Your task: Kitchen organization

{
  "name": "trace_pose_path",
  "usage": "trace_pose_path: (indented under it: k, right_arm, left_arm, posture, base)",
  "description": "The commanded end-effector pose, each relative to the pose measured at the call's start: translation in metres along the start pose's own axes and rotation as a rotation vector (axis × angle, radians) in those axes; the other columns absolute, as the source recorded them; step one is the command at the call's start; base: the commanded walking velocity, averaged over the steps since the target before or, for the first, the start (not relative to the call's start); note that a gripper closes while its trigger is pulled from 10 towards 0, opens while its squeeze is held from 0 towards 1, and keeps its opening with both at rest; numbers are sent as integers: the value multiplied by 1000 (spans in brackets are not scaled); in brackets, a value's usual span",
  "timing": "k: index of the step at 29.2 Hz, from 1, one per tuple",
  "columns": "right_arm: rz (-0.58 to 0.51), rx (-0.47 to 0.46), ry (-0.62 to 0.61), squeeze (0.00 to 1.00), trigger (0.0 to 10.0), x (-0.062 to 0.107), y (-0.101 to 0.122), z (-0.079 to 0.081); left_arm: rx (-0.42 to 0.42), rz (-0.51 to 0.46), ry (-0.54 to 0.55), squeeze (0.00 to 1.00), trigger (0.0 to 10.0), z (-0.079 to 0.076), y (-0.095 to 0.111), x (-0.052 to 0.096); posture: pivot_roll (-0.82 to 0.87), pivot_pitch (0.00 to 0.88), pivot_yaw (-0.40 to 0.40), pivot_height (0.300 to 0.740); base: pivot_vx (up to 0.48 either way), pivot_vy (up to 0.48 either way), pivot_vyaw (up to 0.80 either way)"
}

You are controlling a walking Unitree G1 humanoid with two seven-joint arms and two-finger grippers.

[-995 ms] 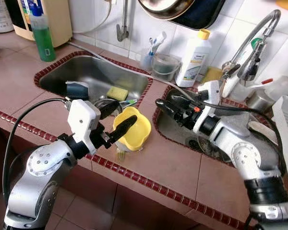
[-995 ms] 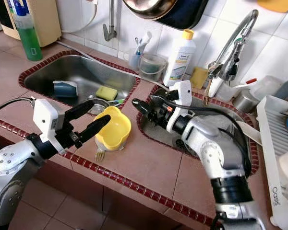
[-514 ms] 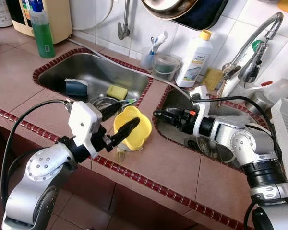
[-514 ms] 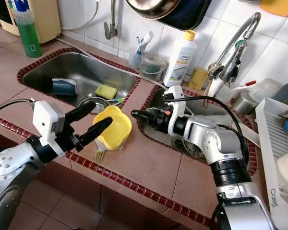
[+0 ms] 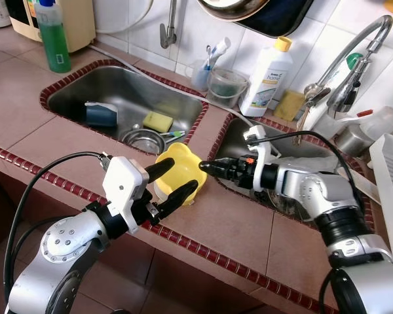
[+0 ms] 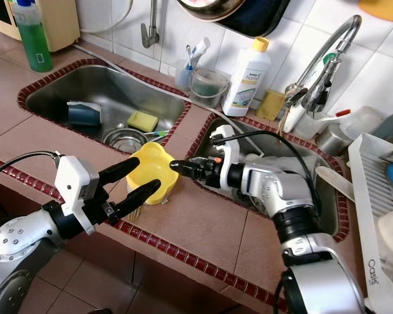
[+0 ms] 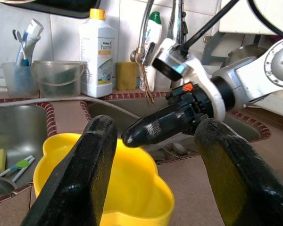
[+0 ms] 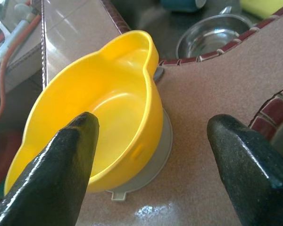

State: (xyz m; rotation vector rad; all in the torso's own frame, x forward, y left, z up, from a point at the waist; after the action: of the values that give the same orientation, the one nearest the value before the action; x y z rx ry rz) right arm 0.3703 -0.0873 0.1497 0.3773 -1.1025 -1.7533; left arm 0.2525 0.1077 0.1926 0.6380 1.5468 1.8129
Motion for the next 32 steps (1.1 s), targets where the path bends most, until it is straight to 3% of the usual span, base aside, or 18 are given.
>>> trace_pose_path:
  k: [1,9,18,19,20,21,32]
  right_arm:
    - [-1,24,-2,0,10000,2,6,-1]
    - [14,7,25,0,10000,-14,8,0]
    - [17,10,31,0,10000,-16,8,0]
    - [25,-3,38,0,2549,-18,7,1]
    - [25,-3,38,0,2549,-18,7,1]
    - [33,-15,42,0,0,-20,5,1]
    - [52,-34,52,0,0,-22,-1,-2]
  left_arm:
    - [-7,-11,-21,0,10000,-6,5,-1]
    - [-8,-14,-11,0,10000,-6,8,-2]
    - [-8,-16,-10,0,10000,-7,9,-2]
    - [-5,-17,-13,0,10000,-9,9,-2]
    - [-5,-17,-13,0,10000,-9,9,-2]
    - [0,-16,-17,0,10000,-10,10,-1]
    - [0,15,-35,0,10000,-14,4,1]
  posture:
    - [119,139,-213,740]
    - [127,144,-215,740]
    - [130,149,-221,740]
    - [135,152,-230,740]
    - [135,152,-230,740]
    - [135,151,-230,740]
    - [140,142,-234,740]
  base:
    - [0,0,0]
    - [0,0,0]
    - [0,0,0]
    - [0,0,0]
    - [0,0,0]
    - [0,0,0]
    - [0,0,0]
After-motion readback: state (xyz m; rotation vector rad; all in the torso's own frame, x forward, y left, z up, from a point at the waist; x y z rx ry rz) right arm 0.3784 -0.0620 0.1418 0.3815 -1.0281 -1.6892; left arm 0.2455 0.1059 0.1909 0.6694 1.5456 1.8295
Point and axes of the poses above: a point about 5 cm out from each wrist's last joint towards the gripper, its own x axis pointing back from the gripper into the wrist, its own y axis along the axis of the wrist's last joint, z = x × y, the point moved 3 cm from there along -x, pointing out of the wrist towards the gripper, and after that the axes turned 4 degrees about -x, right-handed, at the moved point
